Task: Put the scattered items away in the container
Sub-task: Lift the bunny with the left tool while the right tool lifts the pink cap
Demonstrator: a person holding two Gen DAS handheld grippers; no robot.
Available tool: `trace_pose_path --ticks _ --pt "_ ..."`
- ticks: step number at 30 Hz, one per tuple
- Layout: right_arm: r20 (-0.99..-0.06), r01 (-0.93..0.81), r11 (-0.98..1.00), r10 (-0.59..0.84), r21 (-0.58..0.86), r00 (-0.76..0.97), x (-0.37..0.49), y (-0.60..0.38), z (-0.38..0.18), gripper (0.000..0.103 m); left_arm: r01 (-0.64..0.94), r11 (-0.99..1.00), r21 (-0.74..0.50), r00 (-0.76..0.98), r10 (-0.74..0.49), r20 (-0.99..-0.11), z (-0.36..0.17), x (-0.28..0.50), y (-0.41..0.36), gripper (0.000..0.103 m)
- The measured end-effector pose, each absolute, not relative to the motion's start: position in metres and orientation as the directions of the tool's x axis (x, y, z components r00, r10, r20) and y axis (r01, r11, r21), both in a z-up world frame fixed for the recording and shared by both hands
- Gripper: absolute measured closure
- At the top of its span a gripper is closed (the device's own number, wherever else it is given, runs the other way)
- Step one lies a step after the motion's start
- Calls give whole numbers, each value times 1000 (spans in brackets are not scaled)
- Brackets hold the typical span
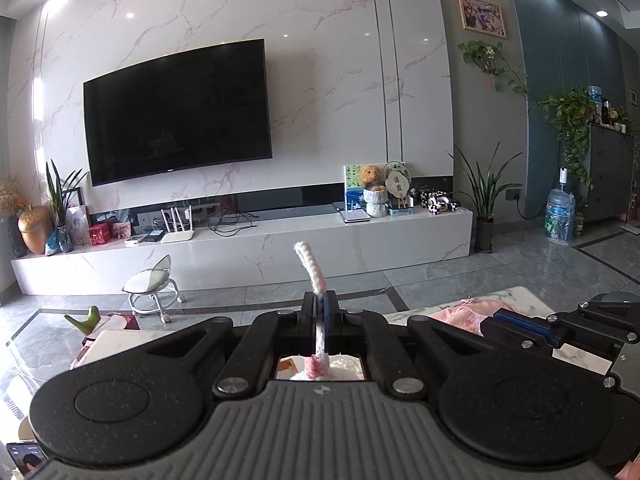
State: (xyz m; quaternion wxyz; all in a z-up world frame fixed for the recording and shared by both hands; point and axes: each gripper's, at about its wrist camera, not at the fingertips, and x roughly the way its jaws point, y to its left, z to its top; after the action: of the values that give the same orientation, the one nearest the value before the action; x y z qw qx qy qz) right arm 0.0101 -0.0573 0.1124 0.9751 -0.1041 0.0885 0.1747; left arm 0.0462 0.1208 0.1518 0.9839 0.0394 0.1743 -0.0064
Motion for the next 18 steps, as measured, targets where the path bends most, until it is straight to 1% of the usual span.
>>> trace_pose_path --ticks 5,9,18 --pt "-197 -426 886 392 -181 899 15 -24 121 96 -32 997 69 937 54 -346 156 48 154 100" --pt "-205 -481 856 445 -190 872 20 4 123 96 -73 995 62 927 91 -363 152 50 179 100" --pt "-281 -587 783 527 -206 802 36 64 103 97 -140 989 54 887 150 -437 124 53 219 100"
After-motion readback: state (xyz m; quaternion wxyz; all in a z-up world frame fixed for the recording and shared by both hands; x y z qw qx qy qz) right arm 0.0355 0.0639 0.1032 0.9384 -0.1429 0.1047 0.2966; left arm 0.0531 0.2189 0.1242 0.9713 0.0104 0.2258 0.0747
